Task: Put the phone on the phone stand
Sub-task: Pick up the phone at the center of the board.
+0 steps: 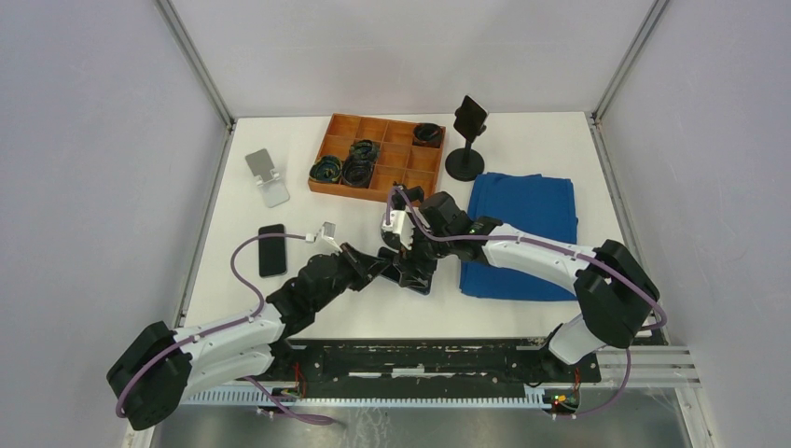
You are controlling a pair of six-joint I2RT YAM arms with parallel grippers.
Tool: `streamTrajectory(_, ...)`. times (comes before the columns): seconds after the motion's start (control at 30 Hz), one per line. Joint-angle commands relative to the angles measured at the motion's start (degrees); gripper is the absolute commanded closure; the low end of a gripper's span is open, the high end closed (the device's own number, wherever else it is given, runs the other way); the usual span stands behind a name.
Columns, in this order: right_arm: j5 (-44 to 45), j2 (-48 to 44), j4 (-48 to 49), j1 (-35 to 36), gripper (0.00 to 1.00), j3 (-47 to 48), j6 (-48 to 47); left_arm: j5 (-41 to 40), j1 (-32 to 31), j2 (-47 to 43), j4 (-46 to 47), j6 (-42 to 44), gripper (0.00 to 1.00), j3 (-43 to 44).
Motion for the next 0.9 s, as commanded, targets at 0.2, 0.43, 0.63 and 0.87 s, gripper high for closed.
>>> streamTrajectory(0.2,-6.9,-3.3,1.2,-1.9,0.34,1.0,-3.6,-3.4,-0.4,-4.8,-6.7,9.6,0.98,6.2)
streamTrajectory(0.43,-13.9,-4.9,-5.5,-4.5,0.02,2.2,-13.4,-1.9,-0.4,-8.1,-19.0,26.0,0.98,11.6)
streamTrajectory(0.63,-17.2,-7.1,-8.6,-6.7,0.02,1.9,-18.5,3.6,-0.4,-7.6,-22.1,35.5,0.98,15.0)
streamTrajectory(0.87,-22.8,-11.7,-10.6,-10.8,0.02,0.4,-22.9,10.5,-0.4,-5.1,-27.4,48.6,0.98,21.0)
